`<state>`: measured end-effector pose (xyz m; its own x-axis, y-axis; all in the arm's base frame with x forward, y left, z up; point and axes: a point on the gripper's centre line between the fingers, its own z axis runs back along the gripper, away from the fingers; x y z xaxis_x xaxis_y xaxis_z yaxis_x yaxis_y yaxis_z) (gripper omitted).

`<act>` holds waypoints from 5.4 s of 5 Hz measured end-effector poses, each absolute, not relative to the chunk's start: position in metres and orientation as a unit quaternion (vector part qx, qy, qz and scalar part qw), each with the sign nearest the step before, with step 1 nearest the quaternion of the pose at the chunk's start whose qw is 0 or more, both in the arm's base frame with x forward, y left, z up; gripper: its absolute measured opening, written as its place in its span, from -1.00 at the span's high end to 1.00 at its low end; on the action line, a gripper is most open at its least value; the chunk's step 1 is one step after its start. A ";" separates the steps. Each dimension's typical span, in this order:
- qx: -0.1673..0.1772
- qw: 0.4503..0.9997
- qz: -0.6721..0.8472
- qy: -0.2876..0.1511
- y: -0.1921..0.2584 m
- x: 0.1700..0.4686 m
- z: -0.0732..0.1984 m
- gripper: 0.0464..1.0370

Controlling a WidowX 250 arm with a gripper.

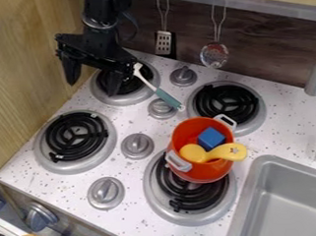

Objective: Moved the yellow brush at the middle of right two burner

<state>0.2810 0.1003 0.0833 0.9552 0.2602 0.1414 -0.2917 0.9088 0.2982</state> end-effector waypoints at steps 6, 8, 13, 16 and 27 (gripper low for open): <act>0.141 0.989 0.043 -0.030 -0.077 0.296 0.079 -0.92; 0.163 0.985 0.037 -0.044 -0.104 0.283 0.050 -0.92; 0.164 0.982 0.040 -0.084 -0.104 0.298 0.020 -0.92; 0.191 0.978 0.044 -0.065 -0.097 0.292 0.023 -0.92; 0.287 0.952 0.059 -0.085 -0.093 0.295 0.057 0.97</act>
<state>0.2949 -0.0927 0.0568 0.9784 0.0642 0.1964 -0.1621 0.8279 0.5369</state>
